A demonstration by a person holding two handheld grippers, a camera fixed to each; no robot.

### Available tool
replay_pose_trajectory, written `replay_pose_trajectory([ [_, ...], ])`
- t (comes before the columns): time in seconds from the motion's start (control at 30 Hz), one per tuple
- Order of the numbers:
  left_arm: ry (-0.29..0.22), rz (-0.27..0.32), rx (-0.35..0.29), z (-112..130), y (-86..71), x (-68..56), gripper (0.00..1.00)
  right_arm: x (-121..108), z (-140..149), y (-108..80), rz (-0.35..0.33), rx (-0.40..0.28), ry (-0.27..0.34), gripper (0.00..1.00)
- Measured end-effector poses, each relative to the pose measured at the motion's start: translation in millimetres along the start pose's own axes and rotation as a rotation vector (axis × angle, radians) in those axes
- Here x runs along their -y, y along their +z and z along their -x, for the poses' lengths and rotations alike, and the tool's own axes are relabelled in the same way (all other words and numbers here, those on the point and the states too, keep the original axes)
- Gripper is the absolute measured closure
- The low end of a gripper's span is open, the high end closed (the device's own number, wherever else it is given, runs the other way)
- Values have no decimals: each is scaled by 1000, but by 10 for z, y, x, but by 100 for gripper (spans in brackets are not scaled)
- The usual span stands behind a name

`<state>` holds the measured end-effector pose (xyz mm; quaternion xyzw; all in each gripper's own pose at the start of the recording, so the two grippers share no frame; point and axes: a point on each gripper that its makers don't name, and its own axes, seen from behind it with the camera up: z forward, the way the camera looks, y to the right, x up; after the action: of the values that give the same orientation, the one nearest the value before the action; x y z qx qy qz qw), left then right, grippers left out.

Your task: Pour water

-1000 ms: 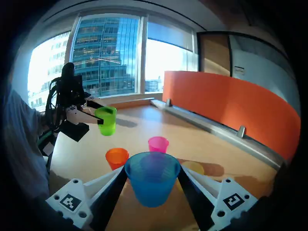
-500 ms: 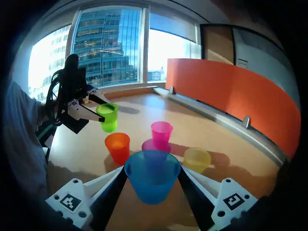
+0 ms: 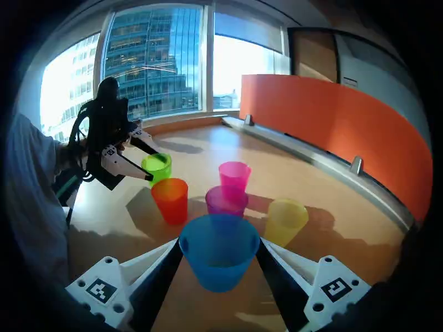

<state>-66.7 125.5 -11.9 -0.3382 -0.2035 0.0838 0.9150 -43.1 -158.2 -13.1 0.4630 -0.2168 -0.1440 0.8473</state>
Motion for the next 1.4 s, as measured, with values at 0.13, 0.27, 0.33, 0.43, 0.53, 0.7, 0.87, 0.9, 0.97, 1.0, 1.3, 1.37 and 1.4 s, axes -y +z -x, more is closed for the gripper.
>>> replay_pose_trajectory([
  [0.13, 0, 3, 19, 79, 26, -18, 11, 5, 55, 21, 1, 11, -7, 7],
  [0.27, -3, 5, 27, 121, 48, -26, 11, 13, 75, 44, -2, 17, -9, 7],
  [0.33, -7, 5, 29, 136, 53, -23, 11, 8, 77, 52, -1, 17, -9, 7],
  [0.43, -14, 4, 31, 151, 57, -14, 11, -7, 82, 58, 3, 18, -8, 7],
  [0.53, -24, 5, 29, 157, 52, -4, 11, -18, 88, 62, 5, 19, -7, 7],
  [0.7, -35, 7, 26, 171, 40, 6, 11, -24, 86, 76, 7, 20, -8, 7],
  [0.87, -37, 4, 28, 199, 32, 24, 10, -13, 77, 94, 6, 21, -9, 7],
  [0.9, -37, 2, 29, 202, 29, 29, 9, -12, 75, 96, 6, 21, -10, 7],
  [0.97, -39, -1, 31, 207, 19, 38, 7, -13, 74, 103, 6, 21, -11, 7],
  [1.0, -39, -1, 32, 209, 14, 41, 6, -12, 73, 105, 6, 21, -11, 7],
  [1.3, -25, -15, 60, 302, -37, 81, 2, -16, 107, 134, 9, 24, -11, 7],
  [1.37, -17, -17, 67, 327, -58, 75, 2, -18, 127, 147, 10, 25, -10, 7],
  [1.4, -14, -18, 69, 336, -68, 70, 2, -19, 137, 154, 11, 25, -9, 7],
])
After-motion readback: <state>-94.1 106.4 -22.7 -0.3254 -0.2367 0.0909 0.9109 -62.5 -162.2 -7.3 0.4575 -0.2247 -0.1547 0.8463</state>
